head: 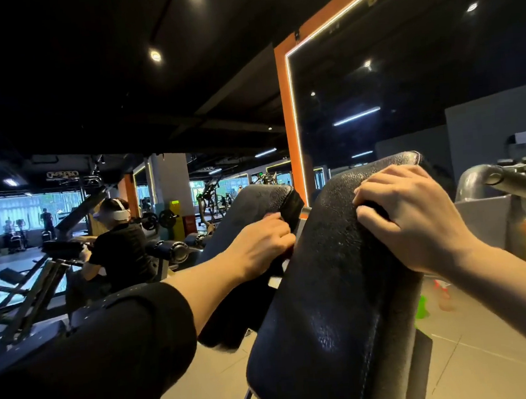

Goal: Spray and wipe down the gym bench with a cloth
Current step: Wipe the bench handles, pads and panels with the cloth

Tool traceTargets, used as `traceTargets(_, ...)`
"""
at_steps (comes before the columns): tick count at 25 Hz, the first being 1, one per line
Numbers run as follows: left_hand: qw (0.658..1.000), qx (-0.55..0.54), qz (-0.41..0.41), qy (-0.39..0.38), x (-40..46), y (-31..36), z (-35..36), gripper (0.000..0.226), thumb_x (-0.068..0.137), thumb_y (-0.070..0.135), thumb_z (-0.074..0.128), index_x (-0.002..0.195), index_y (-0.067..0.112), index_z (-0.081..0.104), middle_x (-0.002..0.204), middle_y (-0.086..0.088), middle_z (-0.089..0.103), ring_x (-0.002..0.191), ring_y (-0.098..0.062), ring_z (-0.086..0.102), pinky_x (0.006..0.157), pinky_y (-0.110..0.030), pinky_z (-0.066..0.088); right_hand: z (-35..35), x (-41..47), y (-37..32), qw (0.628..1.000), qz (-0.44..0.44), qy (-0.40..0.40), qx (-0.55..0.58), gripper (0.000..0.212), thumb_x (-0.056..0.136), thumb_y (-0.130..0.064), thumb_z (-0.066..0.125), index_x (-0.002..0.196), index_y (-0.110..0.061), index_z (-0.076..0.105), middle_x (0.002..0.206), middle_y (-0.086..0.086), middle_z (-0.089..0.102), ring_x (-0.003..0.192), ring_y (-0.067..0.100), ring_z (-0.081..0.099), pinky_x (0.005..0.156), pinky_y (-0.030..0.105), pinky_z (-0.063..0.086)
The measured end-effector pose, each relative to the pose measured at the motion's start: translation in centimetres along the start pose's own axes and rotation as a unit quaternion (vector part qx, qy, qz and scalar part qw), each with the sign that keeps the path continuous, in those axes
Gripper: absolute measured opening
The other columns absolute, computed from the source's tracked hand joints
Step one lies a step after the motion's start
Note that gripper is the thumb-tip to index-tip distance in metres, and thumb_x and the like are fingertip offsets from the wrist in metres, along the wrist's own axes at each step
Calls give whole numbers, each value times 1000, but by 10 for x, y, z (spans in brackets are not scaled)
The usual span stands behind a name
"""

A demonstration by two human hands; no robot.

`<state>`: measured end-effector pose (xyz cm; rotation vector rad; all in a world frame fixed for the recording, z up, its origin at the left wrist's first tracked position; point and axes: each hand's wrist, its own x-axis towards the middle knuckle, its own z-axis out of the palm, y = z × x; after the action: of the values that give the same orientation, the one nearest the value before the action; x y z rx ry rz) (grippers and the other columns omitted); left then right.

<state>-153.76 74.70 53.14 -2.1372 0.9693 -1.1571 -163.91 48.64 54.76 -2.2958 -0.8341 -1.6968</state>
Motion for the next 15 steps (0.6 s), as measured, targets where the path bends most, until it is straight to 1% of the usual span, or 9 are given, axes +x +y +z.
traceTargets(2, 996, 20, -80, 36, 31, -9, 0, 20, 80, -3, 62, 92, 11, 68, 90, -6, 65, 89, -23, 62, 107, -36, 38, 2, -2, 1, 1000, -3, 18, 4, 44, 85, -39, 35, 73, -12, 67, 81, 4, 68, 85, 28, 61, 89, 36, 35)
traceTargets(4, 991, 22, -113, 68, 49, -5, 7, 18, 78, -3, 66, 89, 10, 69, 87, -6, 65, 86, -23, 61, 103, -36, 42, 2, -5, 0, 999, 1, 35, 15, 42, 85, -36, 36, 72, -12, 67, 82, 5, 69, 85, 28, 62, 89, 34, 34)
traceTargets(6, 993, 7, -71, 91, 49, 2, 16, 14, 75, -4, 66, 82, 8, 67, 81, -8, 64, 81, -25, 61, 95, -38, 48, 3, -5, -2, 999, 0, 46, 23, 40, 85, -34, 37, 71, -12, 67, 81, 5, 69, 84, 29, 62, 88, 33, 34)
traceTargets(7, 994, 11, -42, 97, 49, 1, 17, 13, 73, -4, 68, 78, 8, 67, 77, -8, 64, 77, -25, 61, 89, -36, 51, 4, -5, -2, 998, 0, 50, 23, 40, 85, -34, 37, 70, -12, 67, 80, 5, 69, 84, 29, 62, 87, 33, 34)
traceTargets(9, 996, 33, -31, 82, 59, -9, 11, 12, 73, 0, 72, 74, 10, 65, 75, -6, 62, 73, -23, 59, 74, -30, 49, 4, -5, -2, 998, 0, 54, 21, 39, 85, -33, 37, 70, -11, 66, 79, 5, 69, 83, 29, 62, 86, 33, 34)
traceTargets(10, 996, 34, -62, 63, 66, -12, 8, 10, 76, 2, 71, 76, 10, 65, 78, -6, 62, 76, -23, 58, 72, -29, 45, 3, -5, -3, 998, -1, 53, 21, 39, 85, -32, 37, 70, -11, 66, 79, 5, 69, 83, 29, 62, 86, 33, 34)
traceTargets(12, 989, 25, -145, 15, 82, -13, 4, 5, 87, 8, 60, 87, 10, 65, 91, -8, 62, 89, -25, 56, 79, -32, 42, 2, -6, -3, 999, 1, 50, 17, 39, 85, -32, 37, 70, -11, 67, 79, 6, 69, 83, 29, 62, 86, 33, 33)
traceTargets(13, 986, 8, -168, -14, 87, -10, 7, 11, 93, 11, 53, 94, 10, 64, 98, -8, 61, 97, -26, 54, 84, -33, 41, 1, -6, -3, 999, 2, 48, 15, 39, 85, -32, 37, 70, -10, 67, 79, 6, 69, 83, 30, 61, 86, 32, 33)
traceTargets(15, 979, -48, -189, -64, 86, 0, 5, 17, 96, 18, 49, 101, 12, 65, 105, -6, 61, 105, -25, 51, 84, -35, 44, 2, -5, -3, 999, 6, 46, 17, 40, 85, -31, 37, 71, -9, 67, 79, 7, 69, 82, 30, 61, 87, 32, 33)
